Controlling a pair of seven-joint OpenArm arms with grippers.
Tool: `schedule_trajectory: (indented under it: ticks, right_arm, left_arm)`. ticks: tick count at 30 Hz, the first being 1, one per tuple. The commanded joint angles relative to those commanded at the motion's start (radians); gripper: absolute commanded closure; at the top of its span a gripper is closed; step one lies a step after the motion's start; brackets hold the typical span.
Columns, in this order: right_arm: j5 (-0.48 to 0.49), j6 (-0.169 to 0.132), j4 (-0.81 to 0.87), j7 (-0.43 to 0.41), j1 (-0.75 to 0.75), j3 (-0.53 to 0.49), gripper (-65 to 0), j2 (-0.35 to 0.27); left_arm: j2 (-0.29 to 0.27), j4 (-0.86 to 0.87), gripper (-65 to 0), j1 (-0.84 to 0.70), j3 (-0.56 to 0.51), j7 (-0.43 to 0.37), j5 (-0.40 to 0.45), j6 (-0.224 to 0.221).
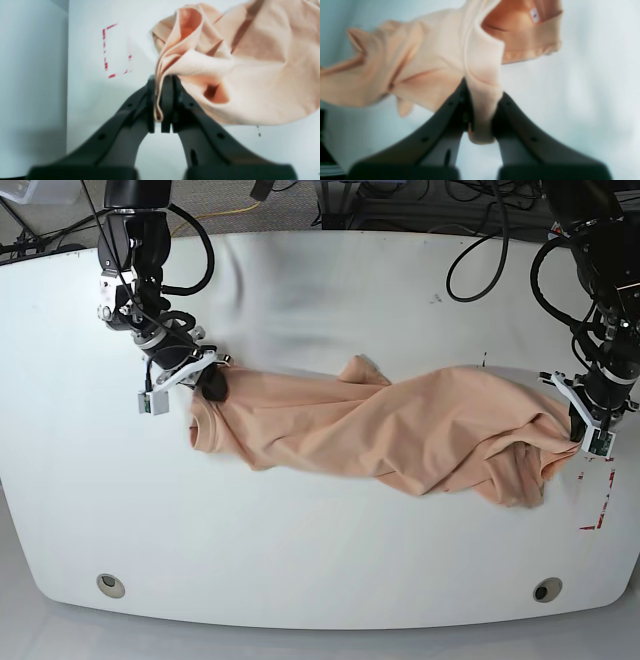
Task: Fold the T-shirt properly
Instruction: 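Lift the shirt with both grippers, stretching it between them, then swing the held shirt down and drag it flat across the table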
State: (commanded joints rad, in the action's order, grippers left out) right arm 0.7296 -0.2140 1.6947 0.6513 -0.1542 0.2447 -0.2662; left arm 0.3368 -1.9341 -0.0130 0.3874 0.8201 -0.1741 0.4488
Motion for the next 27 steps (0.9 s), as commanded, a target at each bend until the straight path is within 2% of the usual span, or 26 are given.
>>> schedule_trajectory:
  ticks: [3,10,12,14,16,19,27]
  right_arm:
    - [-0.014,0.000,-0.003,0.006,0.018,0.060,0.0,-0.028]
    - [-0.020,0.000,-0.060,0.006,0.190,0.063,0.0,-0.158]
    - [-0.015,-0.009,-0.094,0.008,0.242,0.060,0.0,-0.189]
    - [-0.015,-0.009,-0.129,0.009,0.316,0.049,0.0,-0.215]
    - [-0.015,-0.011,-0.167,0.009,0.399,0.009,0.0,-0.253]
    - [-0.015,-0.011,-0.229,0.009,0.542,-0.063,0.0,-0.307]
    - [-0.023,-0.012,-0.358,0.018,0.918,-0.227,0.0,-0.342]
  left_arm:
    - [-0.031,0.000,-1.0,0.017,-0.023,0.000,0.002,-0.028]
    - [-0.100,0.000,-1.0,0.138,-0.121,0.006,0.002,-0.140]
    - [-0.127,0.000,-1.0,0.178,-0.121,0.009,0.003,-0.155]
    - [-0.152,0.000,-1.0,0.219,-0.121,0.031,0.006,-0.161]
    - [-0.169,0.000,-1.0,0.273,-0.118,0.055,0.044,-0.161]
    - [-0.189,0.003,-1.0,0.344,-0.118,0.055,0.086,-0.161]
    - [-0.187,0.003,-1.0,0.508,-0.086,0.058,0.089,-0.161]
